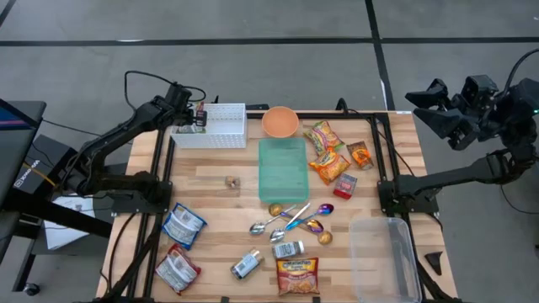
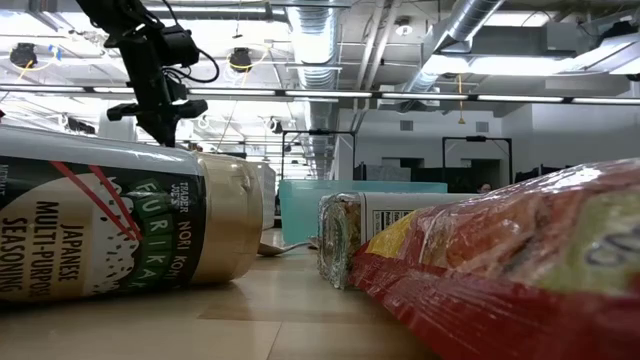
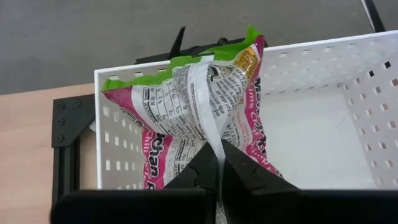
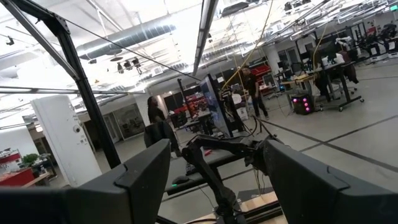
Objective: Pick & Place Food Item
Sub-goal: Put the left green noodles pack into the white bin, then put the blue noodles pack into the white bin
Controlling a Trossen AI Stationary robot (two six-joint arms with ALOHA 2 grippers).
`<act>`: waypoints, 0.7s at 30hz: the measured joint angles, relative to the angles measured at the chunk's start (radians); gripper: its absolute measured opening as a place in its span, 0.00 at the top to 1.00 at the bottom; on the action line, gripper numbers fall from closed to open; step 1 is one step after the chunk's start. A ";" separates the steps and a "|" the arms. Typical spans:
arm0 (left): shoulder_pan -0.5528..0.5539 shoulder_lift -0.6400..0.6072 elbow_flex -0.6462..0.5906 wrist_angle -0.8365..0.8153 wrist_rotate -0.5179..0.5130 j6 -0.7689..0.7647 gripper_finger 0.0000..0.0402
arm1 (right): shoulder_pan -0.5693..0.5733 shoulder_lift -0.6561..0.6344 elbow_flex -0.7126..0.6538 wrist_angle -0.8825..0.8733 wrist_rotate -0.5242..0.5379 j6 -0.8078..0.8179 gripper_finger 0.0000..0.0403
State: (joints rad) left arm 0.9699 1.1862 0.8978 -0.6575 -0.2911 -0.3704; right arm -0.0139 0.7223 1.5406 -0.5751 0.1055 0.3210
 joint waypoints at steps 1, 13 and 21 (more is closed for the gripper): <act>0.000 0.000 0.000 0.000 0.000 0.000 0.99 | 0.000 0.000 0.000 0.000 0.000 0.000 0.37; 0.000 -0.002 0.000 0.001 -0.001 0.007 0.65 | 0.000 0.000 0.000 0.002 0.000 0.000 0.37; -0.009 -0.079 0.000 0.054 0.084 0.030 0.53 | 0.000 0.000 0.000 0.003 -0.001 0.001 0.37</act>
State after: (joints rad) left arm 0.9611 1.1067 0.8974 -0.6036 -0.2075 -0.3403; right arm -0.0138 0.7220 1.5406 -0.5720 0.1047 0.3218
